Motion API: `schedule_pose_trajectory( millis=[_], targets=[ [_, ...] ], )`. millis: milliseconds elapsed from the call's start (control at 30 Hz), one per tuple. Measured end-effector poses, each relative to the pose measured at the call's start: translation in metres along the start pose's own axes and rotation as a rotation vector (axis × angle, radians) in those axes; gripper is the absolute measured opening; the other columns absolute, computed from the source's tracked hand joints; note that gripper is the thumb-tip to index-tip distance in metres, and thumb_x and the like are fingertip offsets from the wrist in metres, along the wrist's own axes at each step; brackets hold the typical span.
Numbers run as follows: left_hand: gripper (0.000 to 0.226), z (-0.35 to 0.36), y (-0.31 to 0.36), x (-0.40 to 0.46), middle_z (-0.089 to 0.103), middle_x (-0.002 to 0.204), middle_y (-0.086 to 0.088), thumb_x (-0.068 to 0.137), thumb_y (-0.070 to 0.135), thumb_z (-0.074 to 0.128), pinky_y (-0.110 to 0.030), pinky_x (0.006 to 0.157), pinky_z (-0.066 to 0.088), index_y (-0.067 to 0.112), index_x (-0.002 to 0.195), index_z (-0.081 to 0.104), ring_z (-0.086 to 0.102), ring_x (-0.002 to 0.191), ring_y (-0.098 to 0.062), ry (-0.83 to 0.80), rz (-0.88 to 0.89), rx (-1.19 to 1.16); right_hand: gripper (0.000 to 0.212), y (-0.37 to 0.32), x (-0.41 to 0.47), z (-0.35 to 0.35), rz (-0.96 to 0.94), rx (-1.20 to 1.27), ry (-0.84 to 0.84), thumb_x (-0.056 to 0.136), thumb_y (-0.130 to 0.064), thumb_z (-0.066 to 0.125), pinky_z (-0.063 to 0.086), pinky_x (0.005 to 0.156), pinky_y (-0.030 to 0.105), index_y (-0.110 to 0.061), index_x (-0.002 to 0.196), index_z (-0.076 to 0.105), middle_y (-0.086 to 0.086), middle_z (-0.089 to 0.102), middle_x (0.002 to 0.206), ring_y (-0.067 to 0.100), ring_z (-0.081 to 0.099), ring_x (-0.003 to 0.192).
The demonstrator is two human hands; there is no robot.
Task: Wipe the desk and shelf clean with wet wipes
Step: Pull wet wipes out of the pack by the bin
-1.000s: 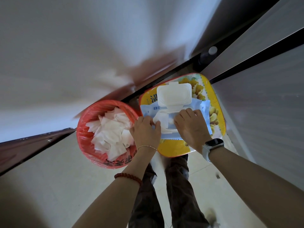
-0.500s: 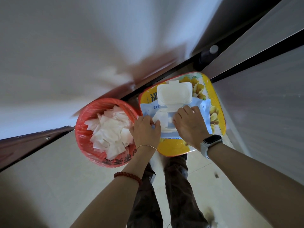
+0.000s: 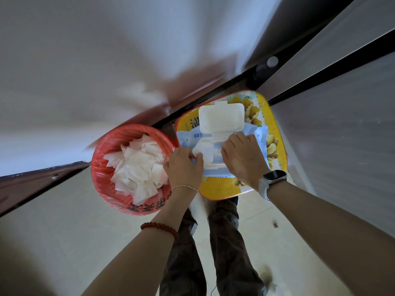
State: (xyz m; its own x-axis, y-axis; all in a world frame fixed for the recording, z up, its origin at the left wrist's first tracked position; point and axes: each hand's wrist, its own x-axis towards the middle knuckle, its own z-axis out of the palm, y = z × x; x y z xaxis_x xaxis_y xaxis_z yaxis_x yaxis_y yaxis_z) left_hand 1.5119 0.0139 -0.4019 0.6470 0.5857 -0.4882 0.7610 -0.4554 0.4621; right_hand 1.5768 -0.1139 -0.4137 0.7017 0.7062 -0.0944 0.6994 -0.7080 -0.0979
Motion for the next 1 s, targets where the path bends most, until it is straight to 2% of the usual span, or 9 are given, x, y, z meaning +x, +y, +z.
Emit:
schedule_pose_trajectory(
  millis=[100,300,533,800,1000],
  targets=[
    [0.022,0.001,-0.001,0.0,0.045,0.08,-0.002,0.084,0.021,0.056,-0.035,0.083,0.027,0.014,0.069,0.041,0.045,0.082,-0.021,-0.001,-0.006,-0.005,0.013,0.001,-0.006,0.0,-0.008,0.042,0.009,0.07,-0.01,0.071,0.046,0.057,0.032,-0.01,0.064,0.059,0.004,0.058,0.062,0.024,0.056,0.06],
    [0.022,0.001,-0.002,0.0,0.047,0.079,-0.002,0.084,0.022,0.056,-0.038,0.085,0.03,0.014,0.069,0.042,0.042,0.079,-0.018,-0.005,-0.015,-0.003,0.013,-0.007,0.0,0.001,0.024,-0.028,-0.08,0.067,-0.01,0.07,0.045,0.056,0.031,-0.012,0.063,0.057,0.004,0.056,0.062,0.023,0.055,0.062],
    [0.021,0.0,-0.001,0.001,0.05,0.08,-0.004,0.084,0.023,0.056,-0.038,0.086,0.031,0.014,0.07,0.043,0.043,0.079,-0.018,-0.012,-0.025,-0.006,0.015,-0.008,-0.003,0.001,0.096,0.051,0.025,0.069,-0.005,0.07,0.043,0.054,0.03,-0.009,0.062,0.058,0.007,0.056,0.058,0.024,0.054,0.057],
    [0.022,0.0,0.001,0.003,0.05,0.077,-0.004,0.084,0.022,0.055,-0.037,0.086,0.03,0.014,0.068,0.042,0.047,0.08,-0.022,-0.019,-0.018,0.0,0.02,-0.003,0.001,0.002,-0.011,-0.058,0.017,0.066,-0.008,0.073,0.046,0.055,0.027,-0.014,0.057,0.057,0.001,0.053,0.053,0.021,0.053,0.053],
    [0.023,-0.001,-0.001,0.003,0.048,0.075,-0.001,0.083,0.021,0.056,-0.038,0.086,0.03,0.014,0.066,0.042,0.049,0.082,-0.023,-0.023,-0.019,-0.012,0.018,0.001,0.002,-0.002,-0.075,-0.069,-0.026,0.065,-0.01,0.076,0.045,0.053,0.029,-0.013,0.061,0.058,0.001,0.054,0.054,0.021,0.054,0.054]
  ],
)
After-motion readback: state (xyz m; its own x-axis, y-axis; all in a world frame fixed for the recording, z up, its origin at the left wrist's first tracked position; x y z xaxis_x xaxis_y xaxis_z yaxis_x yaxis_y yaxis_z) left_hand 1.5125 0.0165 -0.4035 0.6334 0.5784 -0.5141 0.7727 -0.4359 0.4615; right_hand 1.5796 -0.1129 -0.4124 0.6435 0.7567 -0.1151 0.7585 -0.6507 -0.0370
